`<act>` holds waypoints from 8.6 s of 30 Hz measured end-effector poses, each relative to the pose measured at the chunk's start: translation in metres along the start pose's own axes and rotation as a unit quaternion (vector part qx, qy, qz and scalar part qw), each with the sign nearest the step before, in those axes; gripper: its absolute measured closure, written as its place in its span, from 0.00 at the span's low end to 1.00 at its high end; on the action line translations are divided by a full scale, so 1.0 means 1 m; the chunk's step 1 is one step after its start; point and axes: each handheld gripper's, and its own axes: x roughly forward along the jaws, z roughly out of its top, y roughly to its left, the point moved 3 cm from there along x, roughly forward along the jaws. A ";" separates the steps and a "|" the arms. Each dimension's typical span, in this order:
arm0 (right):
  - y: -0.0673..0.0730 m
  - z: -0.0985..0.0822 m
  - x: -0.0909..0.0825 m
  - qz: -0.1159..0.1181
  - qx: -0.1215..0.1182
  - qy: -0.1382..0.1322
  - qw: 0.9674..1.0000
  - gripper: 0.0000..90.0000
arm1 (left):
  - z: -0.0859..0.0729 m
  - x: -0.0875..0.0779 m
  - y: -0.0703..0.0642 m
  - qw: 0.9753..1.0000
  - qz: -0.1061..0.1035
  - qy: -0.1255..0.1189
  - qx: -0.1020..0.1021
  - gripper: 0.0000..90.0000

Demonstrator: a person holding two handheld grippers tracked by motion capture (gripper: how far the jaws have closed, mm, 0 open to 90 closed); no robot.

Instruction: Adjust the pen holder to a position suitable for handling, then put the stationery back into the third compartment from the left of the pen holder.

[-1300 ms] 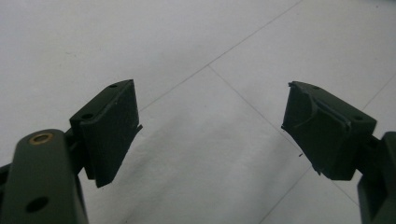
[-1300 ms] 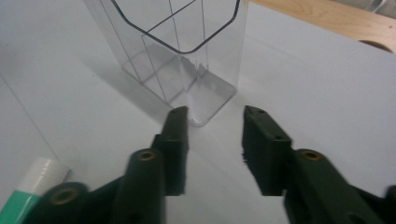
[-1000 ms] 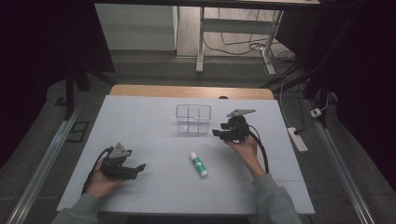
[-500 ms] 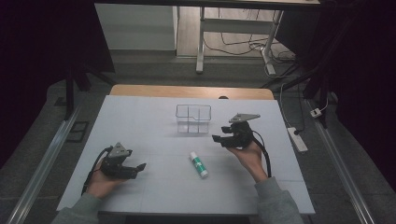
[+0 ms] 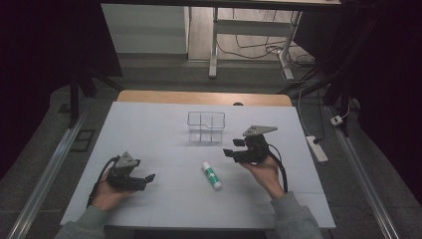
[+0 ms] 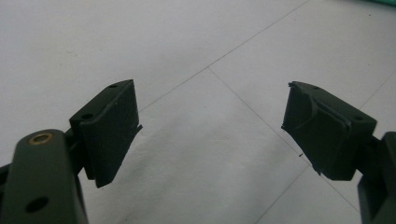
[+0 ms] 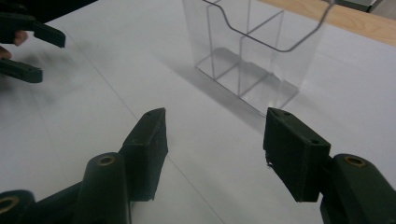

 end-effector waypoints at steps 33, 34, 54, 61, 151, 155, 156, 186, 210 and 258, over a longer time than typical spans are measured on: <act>0.046 0.011 0.034 0.034 -0.034 0.075 0.996 0.43 | 0.003 0.000 -0.003 1.000 0.001 -0.004 0.009 0.20; 0.047 0.012 0.038 0.036 -0.034 0.081 0.995 0.43 | 0.003 0.000 -0.003 1.000 0.002 -0.003 0.010 0.20; 0.058 -0.002 0.079 0.027 -0.052 0.184 0.981 0.41 | 0.001 0.001 -0.006 1.000 0.008 0.006 0.013 0.20; 0.054 -0.008 0.086 0.014 -0.036 0.208 0.977 0.41 | 0.002 0.001 -0.010 1.000 0.006 0.006 0.021 0.20; 0.041 0.031 0.024 -0.004 -0.015 0.052 0.999 0.72 | 0.001 0.010 -0.011 0.998 0.014 0.037 0.044 0.20; 0.040 0.032 0.023 -0.006 -0.015 0.048 0.999 0.72 | 0.000 0.011 -0.011 0.998 0.013 0.038 0.044 0.20; 0.040 0.032 0.023 -0.007 -0.016 0.047 0.999 0.72 | 0.000 0.011 -0.011 0.998 0.013 0.038 0.045 0.20; 0.035 0.038 0.016 -0.015 -0.022 0.025 0.999 0.72 | -0.001 0.014 -0.013 0.997 0.010 0.050 0.049 0.20; 0.035 0.044 0.016 -0.017 -0.029 0.017 0.999 0.72 | -0.002 0.017 -0.014 0.997 0.012 0.063 0.052 0.20; 0.028 0.052 0.021 -0.021 -0.029 0.008 0.999 0.72 | -0.003 0.019 -0.014 0.997 0.006 0.068 0.048 0.21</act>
